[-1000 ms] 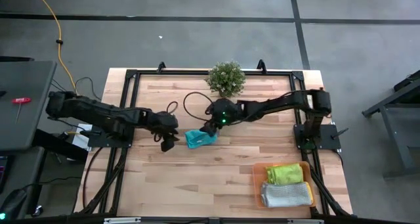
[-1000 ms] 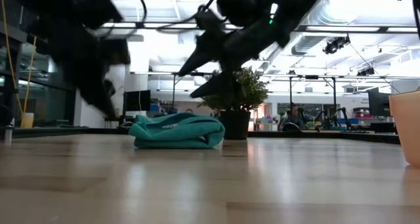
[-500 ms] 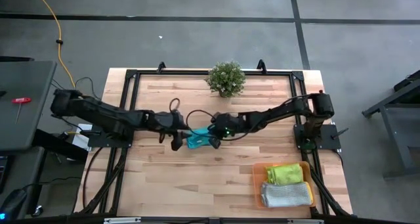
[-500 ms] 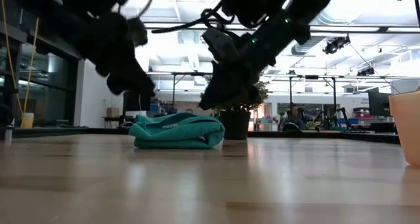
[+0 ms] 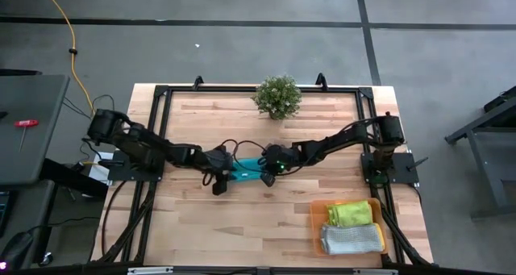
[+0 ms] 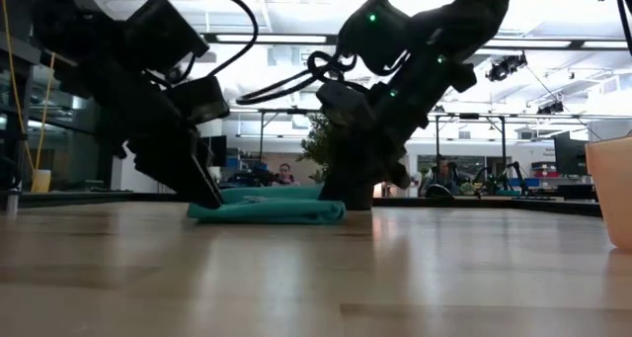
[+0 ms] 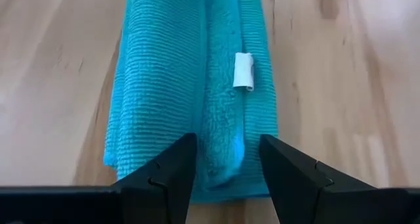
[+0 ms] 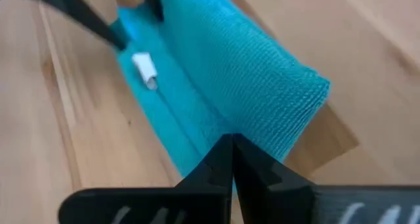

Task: Fold microfiber towels
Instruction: Put the folded blue microfiber towel into the orange bin

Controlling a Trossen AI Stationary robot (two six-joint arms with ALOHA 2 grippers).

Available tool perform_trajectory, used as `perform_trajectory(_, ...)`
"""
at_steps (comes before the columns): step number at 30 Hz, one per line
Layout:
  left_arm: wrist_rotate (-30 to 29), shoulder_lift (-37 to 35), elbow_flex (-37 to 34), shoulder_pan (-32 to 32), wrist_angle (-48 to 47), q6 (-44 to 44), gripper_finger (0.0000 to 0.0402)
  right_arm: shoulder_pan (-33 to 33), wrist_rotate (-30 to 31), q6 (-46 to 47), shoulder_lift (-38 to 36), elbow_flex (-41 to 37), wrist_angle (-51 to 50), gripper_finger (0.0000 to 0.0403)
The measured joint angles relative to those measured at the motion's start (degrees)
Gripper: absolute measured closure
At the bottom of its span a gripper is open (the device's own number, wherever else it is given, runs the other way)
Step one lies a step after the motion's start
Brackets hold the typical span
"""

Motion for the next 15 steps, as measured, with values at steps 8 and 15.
perform_trajectory(8,-3.55,-0.10,0.15,1.15,-3.19,9.38,0.0241,1.10,0.22,-0.12,0.00,0.00,-2.93,0.0402)
perform_trajectory(15,-2.85,-2.74,-0.04,1.18,-3.80,8.76,0.0241,1.08,1.20,-0.60,-5.25,0.54,-4.72,0.0402)
